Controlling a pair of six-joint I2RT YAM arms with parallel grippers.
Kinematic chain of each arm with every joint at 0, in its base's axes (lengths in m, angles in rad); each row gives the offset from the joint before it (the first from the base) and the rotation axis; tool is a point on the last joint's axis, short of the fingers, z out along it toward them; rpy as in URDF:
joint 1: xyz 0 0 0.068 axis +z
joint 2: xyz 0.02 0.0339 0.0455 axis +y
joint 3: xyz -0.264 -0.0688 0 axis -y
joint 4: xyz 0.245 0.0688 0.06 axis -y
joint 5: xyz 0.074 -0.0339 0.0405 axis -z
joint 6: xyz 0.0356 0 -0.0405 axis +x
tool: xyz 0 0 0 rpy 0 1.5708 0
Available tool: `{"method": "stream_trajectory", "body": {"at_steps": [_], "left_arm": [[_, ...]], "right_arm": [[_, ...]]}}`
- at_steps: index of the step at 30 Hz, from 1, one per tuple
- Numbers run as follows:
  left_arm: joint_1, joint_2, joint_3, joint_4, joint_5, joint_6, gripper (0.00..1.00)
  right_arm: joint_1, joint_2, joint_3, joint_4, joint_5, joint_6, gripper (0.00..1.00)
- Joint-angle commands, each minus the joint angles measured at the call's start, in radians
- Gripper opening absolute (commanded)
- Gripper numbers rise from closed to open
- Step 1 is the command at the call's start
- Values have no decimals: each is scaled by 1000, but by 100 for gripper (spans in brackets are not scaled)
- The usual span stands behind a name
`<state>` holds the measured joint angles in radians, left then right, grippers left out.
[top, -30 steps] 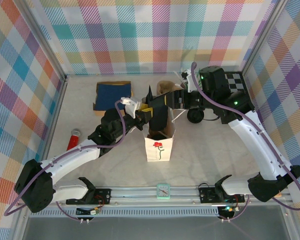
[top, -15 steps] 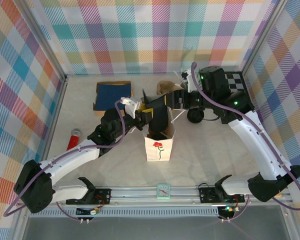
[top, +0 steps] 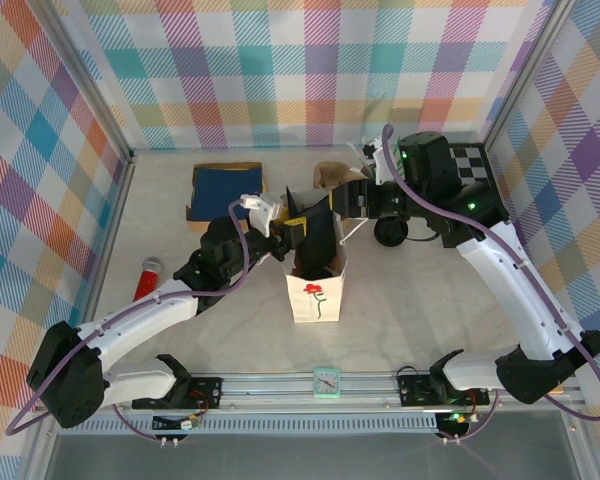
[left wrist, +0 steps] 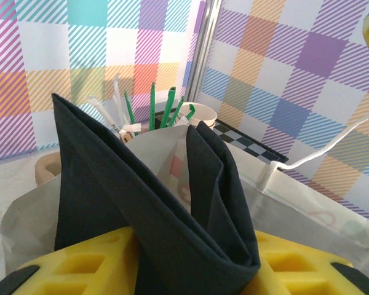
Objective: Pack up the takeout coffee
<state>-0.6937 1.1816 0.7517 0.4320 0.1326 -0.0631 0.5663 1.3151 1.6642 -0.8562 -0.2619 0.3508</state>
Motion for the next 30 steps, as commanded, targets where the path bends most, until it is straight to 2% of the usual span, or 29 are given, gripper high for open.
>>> {"method": "stream_trajectory", "body": {"at_steps": [1,30], "left_arm": [[-16,-25,39,-24,-5,-7,45],[-27,-58,123,-102,-1,-9,53]], "right_arm": [[7,6,-6,6,0,-13,64],[7,15,-1,5,-7,-13,63]]}}
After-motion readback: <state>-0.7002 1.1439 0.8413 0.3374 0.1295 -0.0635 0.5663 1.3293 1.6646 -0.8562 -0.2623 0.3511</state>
